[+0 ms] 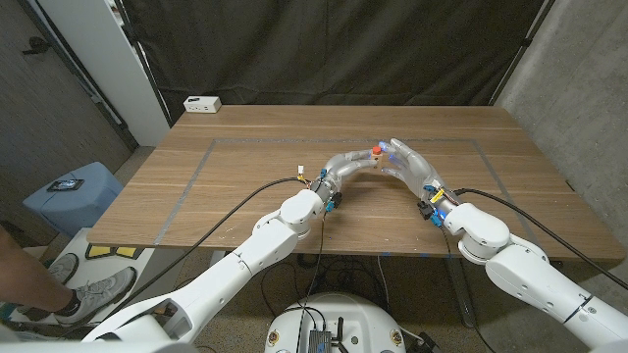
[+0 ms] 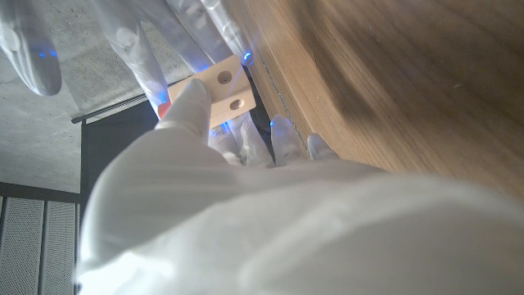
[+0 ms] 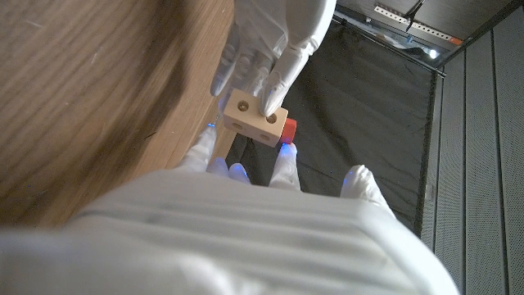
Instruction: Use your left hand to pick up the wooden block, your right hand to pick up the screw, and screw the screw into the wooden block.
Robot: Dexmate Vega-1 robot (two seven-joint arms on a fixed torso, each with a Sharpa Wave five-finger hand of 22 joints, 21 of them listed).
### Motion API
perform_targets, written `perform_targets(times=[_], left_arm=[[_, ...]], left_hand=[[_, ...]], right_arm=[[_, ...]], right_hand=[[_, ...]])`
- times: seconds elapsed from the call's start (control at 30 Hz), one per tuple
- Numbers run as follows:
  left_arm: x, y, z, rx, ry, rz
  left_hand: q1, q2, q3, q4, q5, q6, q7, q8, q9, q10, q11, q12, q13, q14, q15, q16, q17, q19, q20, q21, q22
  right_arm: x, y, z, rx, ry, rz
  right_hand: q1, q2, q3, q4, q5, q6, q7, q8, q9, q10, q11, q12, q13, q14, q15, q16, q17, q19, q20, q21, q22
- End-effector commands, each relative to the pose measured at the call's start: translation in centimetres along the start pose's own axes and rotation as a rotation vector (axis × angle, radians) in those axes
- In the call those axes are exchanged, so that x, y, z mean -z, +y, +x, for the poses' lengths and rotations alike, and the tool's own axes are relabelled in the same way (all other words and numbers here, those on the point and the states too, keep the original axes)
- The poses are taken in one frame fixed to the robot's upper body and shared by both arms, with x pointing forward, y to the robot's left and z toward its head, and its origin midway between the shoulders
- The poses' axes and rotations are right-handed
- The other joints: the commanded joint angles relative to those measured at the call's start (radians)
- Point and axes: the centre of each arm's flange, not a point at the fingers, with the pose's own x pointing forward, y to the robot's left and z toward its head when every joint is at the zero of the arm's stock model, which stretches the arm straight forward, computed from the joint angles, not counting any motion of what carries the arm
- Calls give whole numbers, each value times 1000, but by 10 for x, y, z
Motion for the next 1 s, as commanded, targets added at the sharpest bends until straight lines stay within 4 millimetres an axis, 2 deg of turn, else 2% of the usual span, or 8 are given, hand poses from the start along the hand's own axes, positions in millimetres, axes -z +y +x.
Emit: perform_targets(times=[0.03,0.53,1.0], left_arm=[[1,1,1,-4,1,-3],[1,3,5,-7,1,-6],[0,4,8,-6,0,-7]], left_hand=[[0,7,3,3,3,6,-3,8,3,12,0,7,4,4,-54,5,2,4,7,3,4],[0,5,3,2,3,6,-2,8,2,11,0,6,3,4,-55,5,2,4,8,3,4],[0,6,4,2,3,5,-2,8,2,11,0,6,3,5,-56,5,2,3,8,3,4]], right_arm=[[1,0,-2,7,3,2],[0,1,-4,12,0,7],[-1,3,-4,9,-11,8]], right_hand=[[1,3,9,-3,7,14,5,6,5,5,0,7,2,-9,-1,4,2,9,-3,6,3],[3,3,12,-6,7,46,12,12,5,16,1,9,2,-3,-3,5,1,19,-9,8,2],[9,4,17,-10,7,148,41,32,6,45,-5,13,1,13,-8,7,-1,32,-14,7,2]])
